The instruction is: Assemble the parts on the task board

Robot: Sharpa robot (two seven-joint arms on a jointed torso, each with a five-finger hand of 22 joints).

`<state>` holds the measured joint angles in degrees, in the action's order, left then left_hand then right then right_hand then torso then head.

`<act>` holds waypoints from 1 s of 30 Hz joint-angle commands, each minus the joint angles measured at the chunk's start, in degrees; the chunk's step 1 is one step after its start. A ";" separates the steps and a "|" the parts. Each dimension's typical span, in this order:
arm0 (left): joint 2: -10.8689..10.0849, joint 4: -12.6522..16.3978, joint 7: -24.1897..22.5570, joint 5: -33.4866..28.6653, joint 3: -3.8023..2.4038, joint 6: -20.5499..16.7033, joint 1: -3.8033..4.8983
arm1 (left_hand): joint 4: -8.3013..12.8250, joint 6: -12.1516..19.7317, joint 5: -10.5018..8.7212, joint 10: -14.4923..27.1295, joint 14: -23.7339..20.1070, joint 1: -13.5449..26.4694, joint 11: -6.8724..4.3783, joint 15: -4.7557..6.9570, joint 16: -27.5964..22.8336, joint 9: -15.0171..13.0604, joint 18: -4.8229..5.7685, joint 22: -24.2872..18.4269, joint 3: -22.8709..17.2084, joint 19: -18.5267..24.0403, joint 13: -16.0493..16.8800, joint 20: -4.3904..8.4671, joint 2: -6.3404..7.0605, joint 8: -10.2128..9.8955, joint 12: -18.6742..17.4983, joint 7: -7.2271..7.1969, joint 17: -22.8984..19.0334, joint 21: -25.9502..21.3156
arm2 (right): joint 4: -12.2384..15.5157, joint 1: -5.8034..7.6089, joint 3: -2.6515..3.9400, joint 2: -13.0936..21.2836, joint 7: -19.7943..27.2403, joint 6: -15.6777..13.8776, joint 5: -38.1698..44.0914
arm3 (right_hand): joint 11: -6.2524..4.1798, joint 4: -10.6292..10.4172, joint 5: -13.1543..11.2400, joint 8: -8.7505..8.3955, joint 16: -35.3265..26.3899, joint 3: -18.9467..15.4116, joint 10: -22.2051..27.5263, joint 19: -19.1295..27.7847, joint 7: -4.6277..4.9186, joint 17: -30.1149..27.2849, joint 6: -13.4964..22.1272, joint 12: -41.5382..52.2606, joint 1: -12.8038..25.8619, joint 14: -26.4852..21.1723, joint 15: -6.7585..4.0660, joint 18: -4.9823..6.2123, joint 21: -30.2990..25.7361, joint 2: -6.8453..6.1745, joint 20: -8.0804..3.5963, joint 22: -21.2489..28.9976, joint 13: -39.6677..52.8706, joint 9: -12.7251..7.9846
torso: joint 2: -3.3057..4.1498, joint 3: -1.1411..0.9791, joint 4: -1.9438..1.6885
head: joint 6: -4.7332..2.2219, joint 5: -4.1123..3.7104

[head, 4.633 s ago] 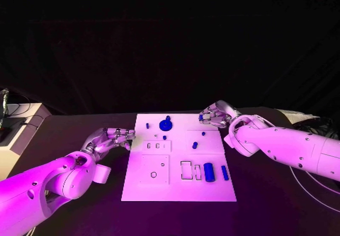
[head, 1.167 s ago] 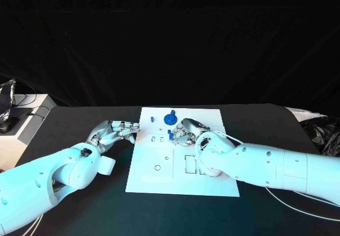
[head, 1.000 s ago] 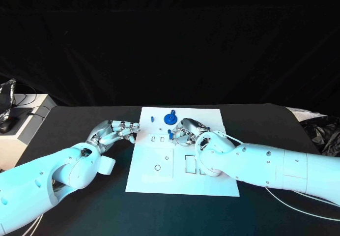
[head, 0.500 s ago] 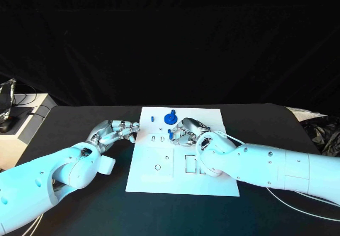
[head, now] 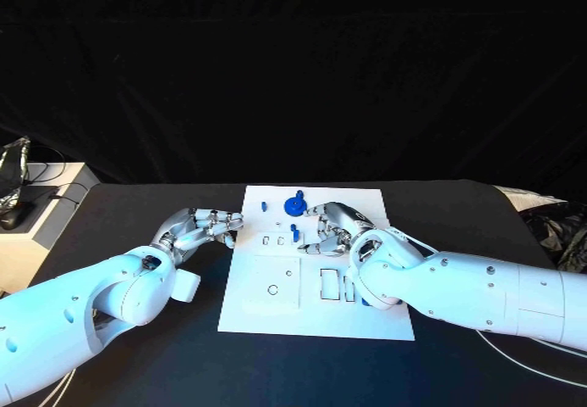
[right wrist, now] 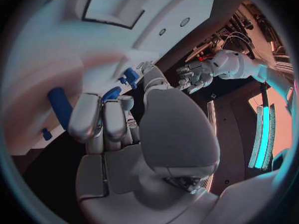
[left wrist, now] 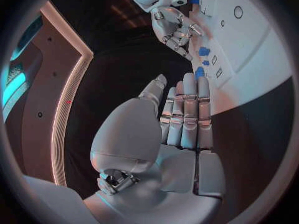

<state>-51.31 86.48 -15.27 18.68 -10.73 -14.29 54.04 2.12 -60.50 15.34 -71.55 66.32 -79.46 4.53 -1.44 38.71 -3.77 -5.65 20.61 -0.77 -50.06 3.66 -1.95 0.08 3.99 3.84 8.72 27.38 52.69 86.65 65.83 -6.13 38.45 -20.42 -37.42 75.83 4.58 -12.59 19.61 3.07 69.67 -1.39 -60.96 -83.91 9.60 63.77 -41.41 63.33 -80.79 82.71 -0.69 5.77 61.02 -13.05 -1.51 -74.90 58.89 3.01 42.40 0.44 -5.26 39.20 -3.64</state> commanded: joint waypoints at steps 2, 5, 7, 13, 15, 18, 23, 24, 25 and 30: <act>0.39 0.00 3.55 3.45 -0.35 -0.92 0.04 | -0.62 2.02 -0.10 -1.51 0.08 1.63 0.04 0.22 0.55 0.03 0.11 -0.19 1.59 -0.13 0.36 0.16 0.66 -0.21 1.12 0.72 0.18 -0.31 | 1.44 0.57 0.38 1.64 7.27 -4.97 -6.95 | -0.50 1.45 1.14 0.31 -0.48 0.28 0.35 -2.48 0.96 -0.73 -5.53 0.59 1.28 -0.12 0.09 0.99 -1.18 1.30 0.29 -8.00 -0.55 0.33 | -0.12 -0.07 0.08 | -0.27 0.16; 0.81 -0.34 6.04 5.26 -1.05 -1.49 0.07 | -1.45 1.33 -0.07 -2.45 1.15 2.73 -0.55 0.76 2.79 -0.14 0.17 0.18 3.28 -1.45 1.53 0.70 0.38 0.68 3.91 0.66 1.55 0.41 | 1.99 1.42 0.69 2.93 13.01 -6.53 -14.05 | -0.94 4.95 2.19 1.02 -0.92 0.23 0.61 -2.43 0.38 -1.18 -12.22 0.42 3.68 -0.06 -0.27 0.91 -1.84 3.76 -0.07 -7.88 -1.03 0.70 | -0.22 -0.12 0.23 | -0.60 0.20; 1.06 -0.54 7.26 6.10 -1.28 -1.69 0.11 | -1.73 1.11 -0.11 -3.09 1.79 3.12 -0.88 1.08 4.14 -0.19 0.16 0.53 3.83 -1.96 2.26 0.95 0.33 0.99 5.29 0.39 2.34 1.03 | 2.12 1.92 0.81 3.46 15.79 -6.94 -17.91 | -1.01 5.97 2.50 1.12 -0.91 0.10 0.56 -2.50 0.27 -1.18 -12.57 0.44 4.78 -0.01 -0.33 0.82 -1.75 4.60 -0.17 -7.92 -1.11 0.72 | -0.34 -0.12 0.27 | -0.66 0.19; 2.92 -2.29 14.15 11.84 -1.93 -0.49 1.21 | -3.63 0.90 -0.08 0.77 3.36 5.21 -2.36 2.59 15.87 -0.57 -0.10 5.61 6.82 -3.85 12.94 3.18 -0.22 4.28 19.73 -0.38 9.70 8.86 | 2.05 4.74 1.18 5.83 24.87 -5.73 -35.37 | -1.38 11.01 3.59 1.82 -0.90 -1.49 0.55 -2.54 -0.21 -1.17 -13.76 0.55 7.77 0.06 -0.63 0.67 -1.99 8.37 -0.52 -7.88 -1.23 0.73 | -1.01 -0.29 0.56 | -0.92 0.53; 4.03 -3.35 16.87 15.06 -2.03 1.17 1.91 | -4.08 2.20 0.06 4.28 3.57 5.09 -2.18 2.72 20.00 -1.11 -0.43 7.61 7.11 -3.01 17.13 3.28 -0.54 5.78 25.26 -0.63 12.01 11.44 | 1.78 5.62 1.24 6.59 25.83 -4.20 -38.68 | -1.43 12.66 3.76 2.04 -0.69 -1.98 0.26 -2.64 -0.29 -0.95 -13.94 0.78 8.43 0.11 -0.67 0.58 -1.69 9.51 -0.58 -7.96 -1.00 0.74 | -1.30 -0.28 0.53 | -0.93 0.58; 5.96 -5.04 20.52 20.75 -2.13 3.37 3.37 | -5.74 2.98 0.23 6.14 3.82 6.25 -2.40 2.79 22.74 -2.62 -0.93 9.30 7.53 -2.58 20.62 3.14 -1.14 8.41 30.62 -0.97 13.04 13.58 | 1.64 6.69 1.30 7.82 26.57 -2.21 -42.06 | -1.72 13.29 3.81 2.65 -0.65 -2.28 -0.44 -2.65 -0.66 -0.93 -14.95 0.95 9.10 0.11 -0.86 0.54 -1.54 10.99 -0.69 -7.98 -0.65 0.76 | -1.57 -0.29 0.45 | -0.77 0.57; 9.08 -7.84 27.89 28.33 -2.18 7.29 5.93 | -8.03 3.18 0.37 7.24 5.65 7.41 -3.45 3.63 26.15 -6.36 -1.92 11.54 7.43 -3.47 26.79 3.49 -1.60 12.96 39.38 -2.25 14.44 16.60 | 1.20 7.63 1.33 9.16 26.80 -0.05 -44.52 | -2.27 14.25 3.81 3.45 -0.28 -3.05 -1.96 -2.76 -1.42 -0.56 -16.82 1.20 9.99 0.25 -1.28 0.24 -0.66 12.19 -1.12 -8.14 0.70 1.08 | -1.86 -0.70 0.91 | -0.57 0.86; 9.78 -8.45 29.42 29.46 -2.15 7.72 6.45 | -8.62 3.07 0.32 6.90 6.44 7.96 -3.72 3.87 26.81 -7.04 -1.93 13.25 7.57 -4.77 27.66 3.56 -1.65 13.69 40.63 -2.49 14.94 17.58 | 1.13 7.71 1.33 9.36 26.67 0.19 -44.70 | -2.36 14.29 3.82 3.55 -0.27 -3.11 -2.09 -2.77 -1.54 -0.55 -17.10 1.18 10.10 0.25 -1.35 0.21 -0.62 12.29 -1.19 -8.14 0.84 1.16 | -1.92 -0.77 0.98 | -0.52 0.96; 10.46 -9.03 30.96 30.46 -2.09 8.05 6.92 | -10.27 3.48 0.50 7.05 7.57 9.24 -4.01 4.19 27.74 -8.85 -2.08 15.56 8.28 -6.24 29.36 3.60 -1.45 15.24 42.69 -3.09 16.40 18.82 | 1.07 7.77 1.33 9.56 26.51 0.39 -44.81 | -2.39 14.31 3.83 3.64 -0.27 -3.11 -2.14 -2.77 -1.62 -0.55 -17.32 1.16 10.11 0.25 -1.37 0.19 -0.57 12.38 -1.22 -8.15 0.90 1.23 | -1.95 -0.82 1.03 | -0.48 1.06; 13.54 -11.28 37.15 34.31 -1.62 10.14 8.45 | -14.75 4.78 0.39 6.30 10.61 10.29 -4.60 4.71 29.21 -16.32 -2.03 22.06 12.48 -10.13 33.07 3.75 -1.09 18.46 45.39 -4.01 21.31 21.14 | 1.29 7.92 1.32 10.63 25.31 1.39 -44.41 | -2.55 14.63 4.18 3.76 -0.34 -3.23 -2.25 -2.74 -1.81 -0.61 -17.75 0.95 10.07 0.24 -1.51 0.13 -0.65 12.43 -1.38 -8.11 1.09 1.65 | -2.01 -1.11 1.24 | -0.31 1.32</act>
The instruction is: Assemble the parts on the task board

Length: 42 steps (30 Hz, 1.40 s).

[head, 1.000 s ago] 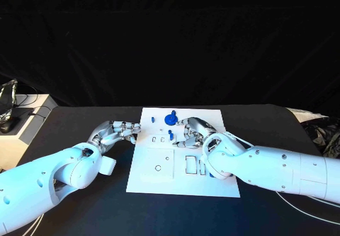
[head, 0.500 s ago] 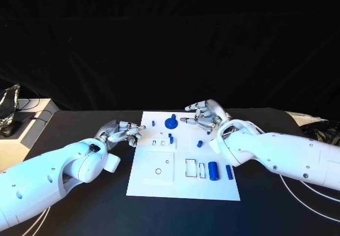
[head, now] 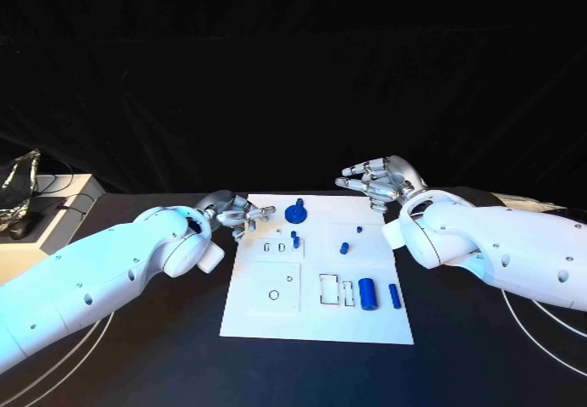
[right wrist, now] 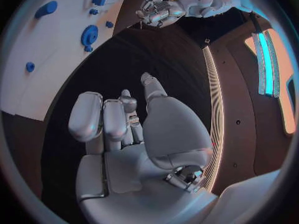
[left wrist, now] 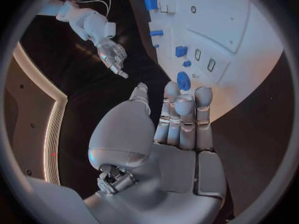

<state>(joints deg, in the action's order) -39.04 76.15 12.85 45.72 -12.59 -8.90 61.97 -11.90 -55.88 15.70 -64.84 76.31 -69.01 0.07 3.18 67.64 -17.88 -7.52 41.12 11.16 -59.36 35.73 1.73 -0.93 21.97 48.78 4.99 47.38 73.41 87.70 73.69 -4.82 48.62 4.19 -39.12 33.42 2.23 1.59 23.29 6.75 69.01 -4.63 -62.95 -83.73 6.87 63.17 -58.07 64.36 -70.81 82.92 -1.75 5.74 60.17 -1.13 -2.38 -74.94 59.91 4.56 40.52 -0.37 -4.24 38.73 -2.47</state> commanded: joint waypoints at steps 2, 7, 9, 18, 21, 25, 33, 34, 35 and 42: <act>2.49 -1.61 11.30 9.09 0.53 6.19 1.03 | -0.60 0.29 0.14 -0.34 0.82 -0.49 -0.23 0.20 0.19 -4.12 -0.13 2.22 0.67 -1.04 1.73 0.05 0.17 0.65 0.60 -0.44 1.99 0.35 | 0.40 0.07 -0.01 0.76 0.10 3.50 -1.63 | -0.13 0.68 2.26 -0.26 0.21 -0.02 -0.18 -2.89 1.10 -0.12 -0.67 -0.23 0.03 0.01 -0.42 0.15 0.09 0.36 -0.54 -8.05 0.08 0.09 | -0.07 -0.37 0.30 | 0.21 0.15; 5.58 -3.67 15.43 12.53 1.84 9.37 2.55 | -1.21 0.25 0.28 -0.59 1.60 0.31 -0.73 0.51 0.56 -9.45 0.11 4.60 0.33 -2.27 3.68 0.29 1.15 1.83 1.45 -0.96 4.06 0.56 | 0.96 0.09 -0.06 1.13 -0.99 3.95 -0.24 | 0.03 0.72 2.20 -0.85 0.02 -0.26 -0.09 -2.84 1.33 -0.31 -0.12 -0.52 0.30 -0.02 -0.30 0.19 -0.12 0.20 -0.48 -7.99 0.03 0.15 | 0.05 -0.39 0.38 | 0.26 0.29; 6.73 -4.77 16.38 13.17 2.65 10.35 3.39 | -1.73 0.53 0.31 -0.89 1.83 0.80 -0.87 0.65 0.63 -11.91 0.21 5.28 -0.09 -2.58 3.99 0.43 1.47 2.42 1.47 -1.23 4.67 0.51 | 1.14 0.09 -0.07 1.21 -1.32 3.95 0.15 | 0.04 0.69 2.20 -0.93 -0.02 -0.35 -0.05 -2.83 1.34 -0.37 -0.06 -0.59 0.41 -0.03 -0.30 0.21 -0.20 0.11 -0.47 -7.97 0.00 0.16 | 0.05 -0.39 0.33 | 0.29 0.25; 10.28 -8.83 18.19 14.12 6.61 13.81 7.36 | -4.09 1.29 0.31 -0.95 2.31 2.22 -1.76 1.30 0.68 -25.06 0.64 7.79 -0.63 -3.41 4.16 1.03 2.15 6.38 2.48 -2.80 6.30 -0.21 | 1.40 0.09 -0.09 1.28 -2.33 3.63 1.08 | 0.06 0.60 2.41 -1.25 -0.18 -0.50 -0.10 -2.81 1.36 -0.53 -0.07 -0.79 0.72 -0.02 -0.29 0.26 -0.40 -0.08 -0.43 -7.92 0.07 0.40 | 0.51 -0.70 0.78 | 0.21 0.73; 10.87 -9.25 18.36 14.19 7.05 14.43 7.98 | -4.26 1.62 0.28 -1.07 2.57 3.20 -2.04 1.51 1.11 -28.62 0.84 8.90 -0.58 -3.89 4.45 1.26 1.94 7.73 2.81 -3.25 7.09 -0.26 | 1.37 0.09 -0.10 1.34 -2.57 3.56 1.22 | 0.06 0.60 2.41 -1.25 -0.18 -0.50 -0.10 -2.81 1.36 -0.53 -0.07 -0.79 0.72 -0.02 -0.29 0.26 -0.40 -0.08 -0.43 -7.92 0.07 0.40 | 0.64 -0.69 0.85 | 0.29 0.68; 11.30 -9.29 18.37 13.94 7.26 14.98 8.37 | -4.41 1.58 0.21 -1.06 2.57 3.74 -2.05 1.54 1.06 -29.42 0.89 9.28 -0.57 -3.96 4.50 1.32 1.98 7.45 2.80 -3.28 7.16 -0.44 | 1.29 0.09 -0.12 1.39 -2.89 3.46 1.42 | 0.05 0.55 2.46 -1.42 -0.19 -0.52 -0.19 -2.85 1.36 -0.56 -0.09 -0.85 0.83 -0.01 -0.29 0.26 -0.35 -0.18 -0.43 -7.94 0.19 0.54 | 0.85 -0.85 0.93 | 0.39 0.76; 12.29 -9.38 18.14 13.39 7.37 16.17 8.74 | -4.35 1.46 0.21 -0.79 2.29 3.81 -1.95 1.44 0.69 -29.99 0.96 9.93 -1.05 -3.89 4.53 1.27 2.45 6.63 2.65 -3.17 6.87 -0.78 | 0.88 0.06 -0.15 1.16 -3.26 3.23 1.67 | 0.06 0.51 2.48 -1.54 -0.26 -0.48 -0.18 -2.84 1.37 -0.65 -0.10 -0.97 0.89 -0.02 -0.29 0.29 -0.50 -0.21 -0.42 -7.91 0.23 0.66 | 0.89 -0.83 0.87 | 0.66 0.70; 12.45 -9.44 18.09 13.35 7.37 16.21 8.76 | -4.36 1.39 0.20 -0.74 2.28 3.75 -1.92 1.42 0.70 -30.35 0.96 10.33 -1.23 -3.91 4.54 1.21 2.45 6.29 2.62 -3.13 6.94 -1.03 | 0.80 0.06 -0.16 1.11 -3.25 3.15 1.69 | 0.06 0.51 2.48 -1.54 -0.26 -0.48 -0.18 -2.84 1.37 -0.65 -0.10 -0.97 0.89 -0.02 -0.29 0.29 -0.50 -0.21 -0.42 -7.91 0.23 0.66 | 0.89 -0.83 0.87 | 0.66 0.70; 12.61 -9.53 18.03 13.30 7.38 16.23 8.77 | -4.36 1.41 0.20 -0.73 2.27 3.74 -1.91 1.41 0.69 -30.35 0.96 10.35 -1.22 -3.92 4.54 1.22 2.46 6.26 2.61 -3.12 6.92 -1.04 | 0.73 0.06 -0.16 1.07 -3.24 3.07 1.71 | 0.07 0.57 2.49 -1.63 -0.34 -0.44 -0.06 -2.81 1.38 -0.74 -0.07 -1.14 0.82 -0.05 -0.29 0.32 -0.68 -0.28 -0.41 -7.87 0.15 0.72 | 0.89 -0.80 0.92 | 0.69 0.80; 13.55 -10.46 17.75 12.94 7.39 16.56 8.81 | -4.21 1.41 0.25 -0.63 2.16 3.18 -1.83 1.35 0.64 -30.36 0.95 10.54 -1.23 -3.88 4.58 1.19 2.25 5.90 2.64 -3.02 6.84 -1.24 | 0.38 0.05 -0.16 0.83 -2.57 2.13 1.46 | 0.06 0.65 2.56 -1.76 -0.71 -0.33 0.35 -2.71 1.40 -1.09 -0.04 -1.87 0.77 -0.14 -0.30 0.40 -1.26 -0.31 -0.39 -7.75 -0.38 0.86 | 0.91 -0.88 1.04 | 0.73 0.90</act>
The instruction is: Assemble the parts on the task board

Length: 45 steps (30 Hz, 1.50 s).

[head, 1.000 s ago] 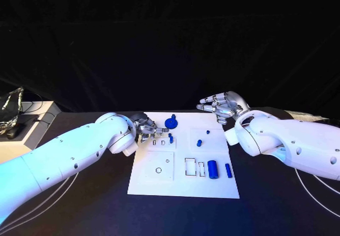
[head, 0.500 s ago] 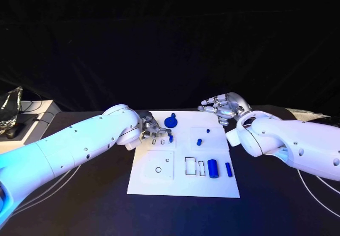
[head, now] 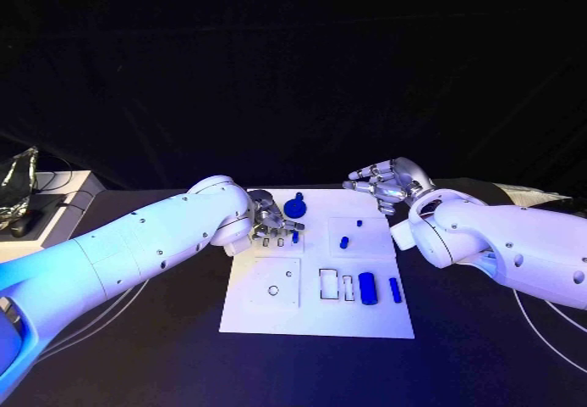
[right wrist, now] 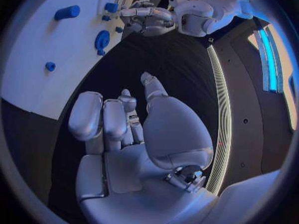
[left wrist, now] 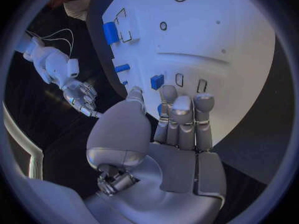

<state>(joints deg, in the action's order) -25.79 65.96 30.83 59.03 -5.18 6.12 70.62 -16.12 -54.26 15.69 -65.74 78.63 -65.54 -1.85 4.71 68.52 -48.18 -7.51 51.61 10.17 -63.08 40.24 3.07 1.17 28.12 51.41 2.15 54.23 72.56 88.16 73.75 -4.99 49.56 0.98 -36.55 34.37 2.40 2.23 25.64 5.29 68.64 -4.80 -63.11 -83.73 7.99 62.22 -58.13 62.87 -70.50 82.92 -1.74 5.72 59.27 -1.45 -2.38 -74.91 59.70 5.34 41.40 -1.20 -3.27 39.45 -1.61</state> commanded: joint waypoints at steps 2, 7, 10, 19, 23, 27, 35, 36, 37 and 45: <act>0.52 -0.60 -0.36 -0.46 -0.02 1.65 0.16 | 0.24 -0.25 0.30 0.41 -0.26 -0.88 0.10 -0.19 -0.17 -0.28 0.96 0.44 0.10 -0.19 0.19 -0.15 -0.21 -0.48 0.15 -0.16 -0.03 -0.63 | -0.15 -0.01 0.01 -0.15 1.47 -1.16 -0.18 | -0.35 0.19 0.26 -0.38 -2.47 -0.16 1.83 -2.37 0.18 -2.14 0.06 -4.52 0.33 -0.32 -0.52 0.74 -3.19 -0.06 -0.51 -7.12 -4.26 0.23 | 0.02 -0.03 0.04 | 0.02 -0.01; 1.06 -1.19 -0.73 -0.63 -0.02 2.12 0.16 | 0.75 -0.20 0.33 0.52 -0.42 -1.73 0.15 -0.24 -0.33 -0.37 0.95 0.43 -0.08 -0.09 0.18 -0.18 -0.20 -0.50 0.12 -0.10 -0.25 -0.76 | -0.44 -0.01 0.01 -0.30 4.71 -3.42 -3.13 | -0.95 1.22 0.71 -0.35 -17.23 -0.32 1.42 0.04 0.01 -14.47 0.08 -15.23 -0.32 -2.37 -1.15 2.34 -28.76 0.13 -0.99 1.56 -15.02 0.15 | 0.00 -0.05 0.06 | 0.13 0.01; 1.41 -1.53 -0.93 -0.77 -0.02 2.42 0.15 | 1.01 -0.17 0.25 0.59 -0.50 -2.05 0.18 -0.28 -0.38 -0.43 0.95 0.40 -0.08 0.03 0.19 -0.20 -0.10 -0.51 0.14 -0.06 -0.31 -0.87 | -0.70 0.00 0.01 -0.43 6.85 -4.51 -5.54 | -0.63 1.98 1.11 -0.47 -21.81 -0.14 0.89 2.81 0.26 -17.61 0.03 -22.35 -0.70 -4.90 -0.66 2.33 -43.67 0.46 -0.54 8.32 -22.55 -0.08 | 0.04 -0.03 0.05 | 0.12 -0.15; 2.18 -3.06 -1.36 -0.85 -0.02 3.65 0.13 | 2.55 -0.05 0.27 0.98 -0.91 -2.48 0.29 -0.39 -0.43 -0.68 0.98 0.70 0.16 0.39 0.17 -0.28 -0.90 -0.70 0.37 0.08 -0.69 -1.46 | -1.54 0.00 -0.01 -0.84 12.06 -4.14 -13.46 | 0.80 3.60 0.90 -1.36 -39.24 1.37 -2.17 6.72 -0.14 -27.80 -1.20 -41.81 -1.11 -7.67 1.19 0.36 -55.47 1.93 1.34 24.07 -44.72 -1.49 | 0.05 -0.04 0.09 | 0.18 -0.38; 2.30 -3.59 -1.46 -0.84 -0.02 3.90 0.13 | 2.70 -0.07 0.29 0.99 -0.94 -2.66 0.30 -0.39 -0.47 -0.69 0.96 0.73 0.12 0.37 0.15 -0.25 -0.89 -0.70 0.36 0.06 -0.75 -1.49 | -1.64 0.00 -0.01 -0.89 12.78 -4.05 -14.66 | 1.37 3.89 0.90 -1.43 -45.51 1.51 -4.89 6.74 0.30 -29.55 -1.28 -47.58 -0.76 -5.68 1.64 0.12 -55.38 1.71 1.68 32.13 -52.87 -1.50 | 0.07 -0.05 0.10 | 0.25 -0.45; 2.56 -3.91 -1.69 -0.89 -0.02 4.14 0.12 | 2.93 -0.04 0.26 1.06 -1.05 -2.79 0.33 -0.41 -0.56 -0.69 0.96 0.73 0.11 0.45 0.13 -0.23 -0.84 -0.75 0.36 0.09 -0.89 -1.61 | -1.72 0.00 -0.01 -0.99 13.16 -4.06 -15.35 | 1.76 3.95 0.90 -1.44 -48.40 1.58 -6.04 6.75 0.60 -30.50 -1.36 -50.89 -0.57 -5.46 2.01 0.02 -55.16 1.56 2.00 38.59 -55.98 -1.50 | 0.04 -0.03 -0.02 | 0.44 -0.61; 3.31 -4.79 -2.06 -1.70 0.03 3.93 0.08 | 2.82 -0.03 0.20 1.20 -1.21 -2.40 0.37 -0.45 -0.51 -0.73 0.99 0.86 0.25 0.56 0.12 -0.24 -0.91 -0.78 0.46 0.11 -0.97 -1.76 | -2.31 0.00 -0.01 -1.48 14.66 -4.28 -16.16 | 2.40 3.76 0.94 -1.70 -61.83 3.55 -7.50 8.35 0.52 -39.74 -2.79 -58.00 0.09 -2.14 2.95 0.20 -55.48 1.31 3.35 51.94 -56.21 -1.57 | 0.04 0.00 0.01 | 0.62 -0.62; 3.34 -4.89 -2.08 -1.81 0.04 3.81 0.08 | 2.77 -0.03 0.20 1.20 -1.20 -2.34 0.37 -0.45 -0.48 -0.73 1.00 0.88 0.27 0.56 0.12 -0.24 -0.92 -0.78 0.47 0.11 -0.94 -1.76 | -2.38 0.00 -0.01 -1.52 14.79 -4.28 -16.26 | 2.57 3.74 0.95 -1.70 -63.18 3.71 -7.40 9.18 0.56 -40.73 -2.83 -58.52 0.16 -2.73 3.29 0.07 -55.61 1.22 3.65 52.89 -56.24 -1.57 | 0.02 0.01 0.01 | 0.75 -0.66; 3.36 -5.01 -2.10 -1.98 0.04 3.64 0.07 | 2.66 -0.03 0.19 1.22 -1.22 -2.21 0.37 -0.45 -0.48 -0.74 1.00 0.90 0.31 0.57 0.12 -0.24 -0.92 -0.78 0.49 0.10 -0.97 -1.78 | -2.48 0.00 -0.01 -1.57 14.92 -4.27 -16.38 | 2.67 3.54 0.90 -1.55 -65.38 4.22 -7.60 9.84 0.67 -43.29 -2.90 -59.30 0.46 -1.56 3.56 0.28 -54.94 1.15 4.02 55.49 -56.29 -1.51 | 0.01 0.01 0.00 | 0.76 -0.66; 3.34 -5.36 -2.10 -2.80 0.06 3.82 0.07 | 2.35 0.01 0.15 1.33 -1.30 -2.27 0.36 -0.46 -0.39 -0.79 1.00 1.07 0.43 0.62 0.10 -0.24 -0.81 -0.78 0.59 0.10 -1.03 -1.89 | -2.89 0.00 -0.01 -1.87 15.18 -4.35 -16.86 | 2.96 3.22 0.92 -1.68 -64.96 5.68 -6.99 9.46 0.92 -50.89 -2.47 -59.14 0.45 -2.07 4.02 0.09 -54.19 0.27 4.53 65.18 -56.26 -1.57 | 0.01 -0.02 -0.06 | 0.81 -0.80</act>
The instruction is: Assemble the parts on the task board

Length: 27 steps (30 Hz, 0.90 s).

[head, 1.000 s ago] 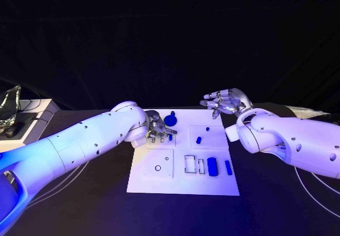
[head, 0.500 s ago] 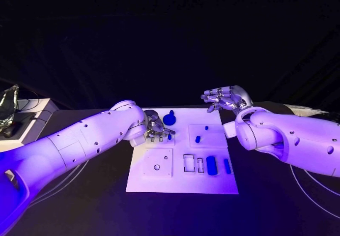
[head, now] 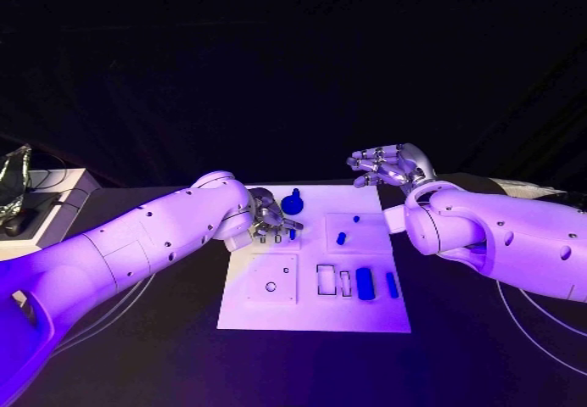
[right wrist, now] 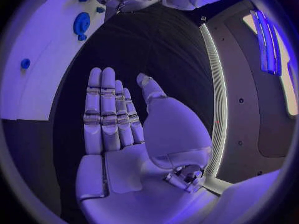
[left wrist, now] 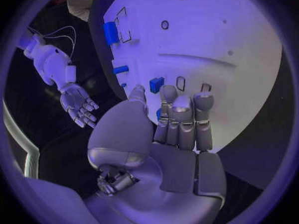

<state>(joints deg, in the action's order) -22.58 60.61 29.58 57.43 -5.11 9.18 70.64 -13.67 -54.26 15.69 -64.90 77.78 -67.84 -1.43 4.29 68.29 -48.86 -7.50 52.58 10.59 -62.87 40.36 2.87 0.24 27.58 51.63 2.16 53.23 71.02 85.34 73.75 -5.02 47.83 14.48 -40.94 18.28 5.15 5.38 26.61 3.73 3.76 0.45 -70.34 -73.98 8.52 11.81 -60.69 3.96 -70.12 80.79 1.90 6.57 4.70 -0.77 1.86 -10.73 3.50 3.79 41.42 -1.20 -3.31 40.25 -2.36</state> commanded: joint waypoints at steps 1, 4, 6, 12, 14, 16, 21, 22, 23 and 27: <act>0.15 -0.01 -0.85 -1.23 -0.01 0.92 0.06 | 0.05 0.01 0.12 0.50 -0.46 -0.23 -0.05 -0.04 -0.14 -0.12 1.00 0.18 -0.07 0.38 -0.02 -0.04 0.09 -0.21 0.39 0.10 -0.04 -0.34 | -0.09 -0.01 0.02 -0.17 1.68 0.03 -0.79 | 0.22 0.03 -0.08 -0.14 -0.07 0.42 0.25 -0.32 0.39 -0.61 0.08 -0.23 0.07 0.05 0.38 -0.75 0.51 -0.44 0.29 1.35 -0.07 -0.02 | -0.01 0.00 -0.01 | 0.02 -0.06; 0.21 -0.02 -0.86 -1.29 0.00 1.32 0.06 | 0.98 -0.03 0.15 0.53 -0.48 -1.21 -0.02 -0.05 0.03 -0.19 1.03 0.43 -0.46 0.34 -0.04 -0.04 -0.28 -0.15 0.47 0.14 0.04 -0.37 | -0.12 -0.01 0.02 -0.24 1.65 0.00 -0.82 | 0.34 -0.10 -0.16 -0.15 -0.05 0.31 0.38 -0.31 0.52 -1.06 0.21 -0.22 0.07 0.00 0.43 -0.76 1.03 -0.55 0.33 2.79 -0.08 -0.02 | 0.04 0.03 0.00 | 0.05 -0.11; 0.27 -0.06 -0.88 -1.31 0.01 1.50 0.06 | 1.58 -0.05 0.14 0.52 -0.50 -1.47 -0.03 -0.04 0.13 -0.24 1.04 0.60 -0.63 0.33 -0.06 -0.04 -0.54 -0.13 0.54 0.14 0.07 -0.41 | -0.14 -0.01 0.02 -0.28 1.63 0.00 -0.84 | 0.34 -0.10 -0.16 -0.15 -0.05 0.31 0.38 -0.31 0.52 -1.06 0.21 -0.22 0.07 0.00 0.43 -0.76 1.03 -0.55 0.33 2.79 -0.08 -0.02 | 0.06 0.02 0.03 | 0.07 -0.11; 0.40 -0.37 -0.80 -1.24 0.04 1.69 0.06 | 2.83 -0.13 0.18 0.55 -0.52 -2.07 -0.09 -0.03 0.32 -0.26 1.06 0.99 -0.98 0.27 -0.12 -0.04 -0.91 -0.15 0.61 0.07 0.13 -0.53 | -0.17 -0.01 0.01 -0.37 1.47 0.06 -0.86 | 0.38 -0.24 -0.19 -0.16 -0.04 -0.07 0.46 -0.11 0.60 -1.42 0.24 -0.21 -0.09 -0.05 0.47 -0.76 2.14 -0.51 0.38 4.96 -0.08 -0.01 | 0.06 -0.03 0.06 | 0.10 -0.22; 0.38 -0.34 -0.70 -0.81 0.05 1.59 0.05 | 3.20 -0.12 0.16 0.56 -0.53 -2.42 -0.10 -0.01 0.34 -0.26 1.07 1.07 -1.23 0.25 -0.13 -0.03 -1.13 -0.16 0.63 0.06 0.13 -0.55 | -0.16 -0.01 0.01 -0.42 1.41 0.18 -0.92 | 0.45 -0.26 -0.17 -0.15 -0.06 -0.14 0.60 -0.02 0.70 -1.46 0.36 -0.23 -0.06 -0.17 0.52 -0.78 2.23 -0.54 0.42 5.17 -0.08 -0.02 | 0.14 -0.07 0.09 | 0.03 -0.16; 0.40 -0.34 -0.65 -0.52 0.05 1.61 0.05 | 3.67 -0.11 0.19 0.58 -0.54 -2.85 -0.15 0.03 0.38 -0.23 1.07 1.16 -1.90 0.25 -0.16 0.00 -1.53 -0.22 0.63 0.02 0.13 -0.61 | -0.15 -0.01 0.01 -0.46 1.52 0.39 -1.08 | 0.61 -0.25 -0.23 -0.14 -0.06 -0.26 0.94 0.41 0.87 -1.57 0.56 -0.21 -0.07 -0.75 0.73 -0.87 2.13 -0.57 0.58 5.43 -0.07 -0.02 | 0.17 -0.08 0.13 | 0.08 -0.09; 0.62 -0.40 -0.57 -0.26 0.07 1.64 0.05 | 4.02 -0.22 0.17 0.58 -0.50 -2.54 -0.17 0.05 0.50 -0.11 1.11 1.57 -3.63 0.21 -0.25 0.03 -0.99 -0.37 0.66 -0.03 0.11 -0.88 | -0.17 -0.01 0.01 -0.62 1.86 0.80 -1.54 | 1.03 -0.08 -0.24 -0.14 0.29 -0.35 1.93 3.63 0.87 -2.90 0.92 -0.19 -0.32 -4.73 1.73 -1.66 1.12 -0.46 1.57 6.12 -0.07 -0.02 | 0.13 -0.15 0.17 | 0.12 -0.12; 0.68 -0.42 -0.56 -0.23 0.07 1.66 0.04 | 4.02 -0.22 0.17 0.58 -0.50 -2.54 -0.17 0.05 0.50 -0.11 1.11 1.57 -3.63 0.21 -0.25 0.03 -0.99 -0.37 0.66 -0.03 0.11 -0.88 | -0.16 -0.01 0.01 -0.64 1.90 0.86 -1.61 | 1.11 0.04 -0.23 -0.13 1.01 -0.50 2.25 4.36 0.90 -3.74 1.05 -0.05 -0.43 -5.33 1.84 -1.57 1.63 -0.33 1.79 6.00 -0.05 -0.01 | 0.13 -0.14 0.16 | 0.17 -0.14; 0.72 -0.44 -0.56 -0.23 0.07 1.67 0.04 | 4.02 -0.22 0.17 0.58 -0.50 -2.54 -0.17 0.05 0.50 -0.11 1.11 1.57 -3.63 0.21 -0.25 0.03 -0.99 -0.37 0.66 -0.03 0.11 -0.88 | -0.15 -0.01 0.00 -0.65 1.92 0.93 -1.66 | 1.20 0.08 -0.23 -0.10 1.05 -0.60 2.36 4.72 0.97 -4.12 1.19 -0.17 -0.45 -5.55 1.92 -1.57 1.96 -0.23 1.88 5.96 -0.06 0.00 | 0.13 -0.13 0.17 | 0.17 -0.17; 0.82 -0.61 -0.54 -0.25 0.09 1.74 0.04 | 4.02 -0.22 0.17 0.58 -0.50 -2.54 -0.17 0.05 0.50 -0.11 1.11 1.57 -3.63 0.21 -0.25 0.03 -0.99 -0.37 0.66 -0.03 0.11 -0.88 | -0.09 -0.01 0.00 -0.64 1.96 1.06 -1.80 | 1.16 0.21 -0.23 -0.13 1.36 -0.80 2.45 5.33 1.00 -4.74 1.20 -0.16 -0.50 -5.73 1.97 -1.53 2.73 -0.09 1.96 5.88 -0.07 -0.01 | 0.13 -0.10 0.05 | 0.30 -0.36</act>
<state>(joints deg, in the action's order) -21.90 60.08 29.48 56.93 -5.01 9.97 70.64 -9.64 -54.27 15.69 -64.70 77.57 -70.41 -1.63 4.50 68.51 -49.07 -7.49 54.09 7.16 -62.87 40.16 2.87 -1.27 27.58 52.10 2.17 53.35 70.35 85.17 73.75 -5.03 47.23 15.31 -40.88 16.81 6.32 5.46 26.61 3.74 4.93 0.01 -68.23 -68.95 9.47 7.11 -59.72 3.98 -70.12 75.42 3.88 5.26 7.26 -0.77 3.79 -4.80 3.52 3.79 41.55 -1.30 -3.19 40.47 -2.61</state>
